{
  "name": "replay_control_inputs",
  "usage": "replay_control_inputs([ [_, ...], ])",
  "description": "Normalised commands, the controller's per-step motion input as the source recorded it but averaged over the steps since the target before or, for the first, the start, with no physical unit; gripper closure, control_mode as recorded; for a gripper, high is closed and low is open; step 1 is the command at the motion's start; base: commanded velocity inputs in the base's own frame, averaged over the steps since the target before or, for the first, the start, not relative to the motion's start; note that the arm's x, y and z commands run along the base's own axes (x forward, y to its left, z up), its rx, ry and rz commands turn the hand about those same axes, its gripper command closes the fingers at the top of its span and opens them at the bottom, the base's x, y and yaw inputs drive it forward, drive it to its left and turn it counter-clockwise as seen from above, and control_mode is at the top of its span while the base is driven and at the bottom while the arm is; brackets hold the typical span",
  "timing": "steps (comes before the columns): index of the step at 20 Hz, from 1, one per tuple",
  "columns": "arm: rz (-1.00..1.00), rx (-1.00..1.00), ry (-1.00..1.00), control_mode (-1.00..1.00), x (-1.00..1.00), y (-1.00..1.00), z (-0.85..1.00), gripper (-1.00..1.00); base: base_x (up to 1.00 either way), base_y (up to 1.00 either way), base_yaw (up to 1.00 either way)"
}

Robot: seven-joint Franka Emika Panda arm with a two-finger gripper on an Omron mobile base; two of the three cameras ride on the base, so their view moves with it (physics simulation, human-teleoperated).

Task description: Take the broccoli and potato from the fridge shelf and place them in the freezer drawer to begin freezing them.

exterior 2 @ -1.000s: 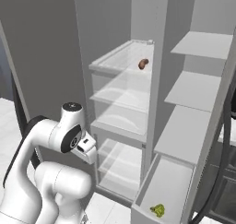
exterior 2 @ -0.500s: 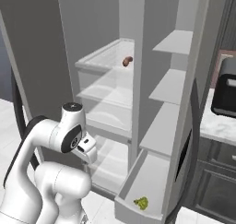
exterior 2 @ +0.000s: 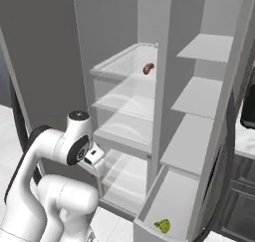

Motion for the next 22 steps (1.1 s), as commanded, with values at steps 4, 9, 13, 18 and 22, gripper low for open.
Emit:
replay_control_inputs([
  [4,0.00,0.00,0.00,1.00,0.00,0.00,0.00,-1.00,0.24,0.98,0.00],
  [9,0.00,0.00,0.00,1.00,0.00,0.00,0.00,-1.00,0.23,0.69,0.00],
  [13,0.00,0.00,0.00,1.00,0.00,0.00,0.00,-1.00,-0.19,-0.68,0.00],
  [18,0.00,0.00,0.00,1.00,0.00,0.00,0.00,-1.00,-0.43,-0.45,0.00],
  [22,0.00,0.00,0.00,1.00,0.00,0.00,0.00,-1.00,-0.27,-0.04,0.00],
])
